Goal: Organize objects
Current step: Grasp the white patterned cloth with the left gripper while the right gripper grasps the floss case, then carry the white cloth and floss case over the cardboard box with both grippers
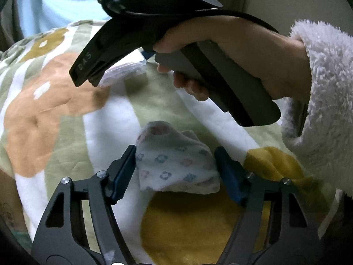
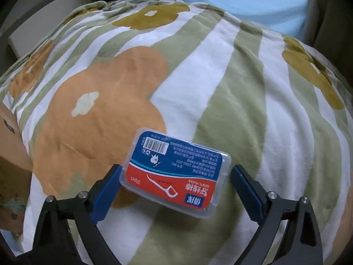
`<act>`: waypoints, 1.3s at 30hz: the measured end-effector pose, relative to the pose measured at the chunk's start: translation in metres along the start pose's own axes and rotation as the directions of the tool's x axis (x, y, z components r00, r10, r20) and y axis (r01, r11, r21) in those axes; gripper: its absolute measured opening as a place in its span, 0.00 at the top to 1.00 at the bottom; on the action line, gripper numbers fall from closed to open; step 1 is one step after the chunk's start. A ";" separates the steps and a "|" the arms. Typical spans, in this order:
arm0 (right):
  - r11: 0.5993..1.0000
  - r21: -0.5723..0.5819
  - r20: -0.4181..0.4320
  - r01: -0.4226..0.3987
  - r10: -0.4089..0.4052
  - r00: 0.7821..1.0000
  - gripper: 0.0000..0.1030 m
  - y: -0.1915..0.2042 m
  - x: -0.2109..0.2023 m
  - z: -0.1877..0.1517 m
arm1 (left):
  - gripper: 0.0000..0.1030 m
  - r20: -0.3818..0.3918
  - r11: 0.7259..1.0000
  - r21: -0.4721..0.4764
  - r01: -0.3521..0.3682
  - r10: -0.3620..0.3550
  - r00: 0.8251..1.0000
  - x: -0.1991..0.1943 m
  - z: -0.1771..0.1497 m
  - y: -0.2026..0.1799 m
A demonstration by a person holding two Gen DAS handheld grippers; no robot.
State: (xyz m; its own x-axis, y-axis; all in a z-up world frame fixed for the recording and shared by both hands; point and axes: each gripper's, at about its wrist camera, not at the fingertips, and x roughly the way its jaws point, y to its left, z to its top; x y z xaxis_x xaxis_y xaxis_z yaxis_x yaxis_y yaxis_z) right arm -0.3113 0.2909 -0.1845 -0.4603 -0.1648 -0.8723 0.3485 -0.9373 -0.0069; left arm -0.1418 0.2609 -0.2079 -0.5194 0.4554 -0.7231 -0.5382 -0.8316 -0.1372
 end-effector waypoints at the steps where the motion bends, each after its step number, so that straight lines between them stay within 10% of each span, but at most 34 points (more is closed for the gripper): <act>1: 1.000 -0.007 -0.001 0.000 0.000 1.000 0.12 0.001 0.000 0.000 | 0.34 0.002 1.000 0.001 0.001 -0.001 1.000 0.000 0.000 0.000; 21: 0.999 -0.024 0.003 0.024 -0.024 1.000 0.15 0.012 -0.019 0.002 | 0.40 0.064 1.000 0.017 0.010 -0.011 0.998 -0.037 0.013 0.002; 39: 0.999 -0.030 0.123 0.041 -0.037 0.992 0.15 0.072 -0.165 -0.001 | 0.40 0.220 0.998 -0.006 -0.067 0.067 0.973 -0.196 0.022 0.036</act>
State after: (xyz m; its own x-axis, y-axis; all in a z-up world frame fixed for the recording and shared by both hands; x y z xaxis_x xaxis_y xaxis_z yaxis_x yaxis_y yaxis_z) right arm -0.2098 0.2506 -0.0416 -0.5698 -0.1661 -0.8048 0.3537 -0.9336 -0.0577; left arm -0.0741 0.1488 -0.0564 -0.6873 0.4574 -0.5643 -0.4979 -0.8623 -0.0924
